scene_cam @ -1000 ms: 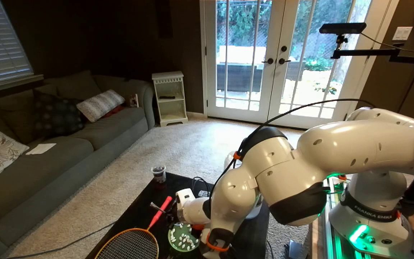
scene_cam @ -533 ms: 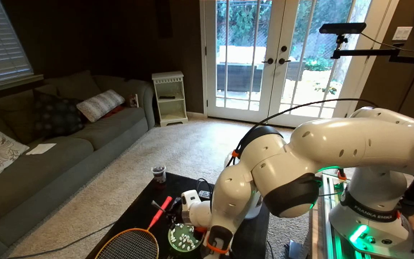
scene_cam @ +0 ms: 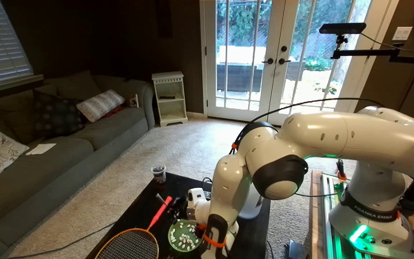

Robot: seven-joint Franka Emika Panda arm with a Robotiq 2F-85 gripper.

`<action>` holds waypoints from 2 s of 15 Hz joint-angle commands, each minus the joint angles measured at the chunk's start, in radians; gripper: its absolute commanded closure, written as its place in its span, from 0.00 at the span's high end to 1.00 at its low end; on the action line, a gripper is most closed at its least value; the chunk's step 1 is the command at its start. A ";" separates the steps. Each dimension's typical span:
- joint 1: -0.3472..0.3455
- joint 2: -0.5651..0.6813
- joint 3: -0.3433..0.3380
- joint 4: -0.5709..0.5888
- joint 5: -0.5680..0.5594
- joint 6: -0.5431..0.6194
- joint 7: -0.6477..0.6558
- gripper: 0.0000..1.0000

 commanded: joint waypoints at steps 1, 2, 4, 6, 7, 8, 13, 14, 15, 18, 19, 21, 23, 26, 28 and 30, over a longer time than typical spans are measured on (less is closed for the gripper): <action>-0.080 -0.003 0.080 0.023 -0.034 0.076 -0.043 0.02; -0.097 -0.002 0.096 0.028 -0.044 0.092 -0.040 0.02; -0.122 0.002 0.121 0.035 -0.065 0.118 -0.035 0.02; -0.146 0.005 0.142 0.039 -0.088 0.140 -0.027 0.02; -0.157 0.006 0.152 0.042 -0.101 0.147 -0.020 0.02; -0.168 0.008 0.161 0.046 -0.120 0.151 -0.010 0.02; -0.138 0.006 0.105 0.048 -0.175 0.143 0.105 0.02; -0.137 0.008 0.099 0.052 -0.186 0.143 0.120 0.02; -0.139 0.009 0.095 0.053 -0.195 0.142 0.133 0.02; -0.188 -0.009 0.157 0.030 -0.221 0.131 0.071 0.02; -0.183 -0.018 0.160 0.022 -0.222 0.110 0.054 0.02; -0.172 -0.039 0.175 0.005 -0.228 0.073 0.012 0.02; -0.162 -0.062 0.190 -0.017 -0.227 0.026 -0.023 0.02; -0.136 -0.106 0.201 -0.059 -0.199 -0.080 -0.082 0.02; -0.106 -0.137 0.189 -0.084 -0.173 -0.160 -0.117 0.02; -0.069 -0.167 0.167 -0.109 -0.139 -0.241 -0.145 0.02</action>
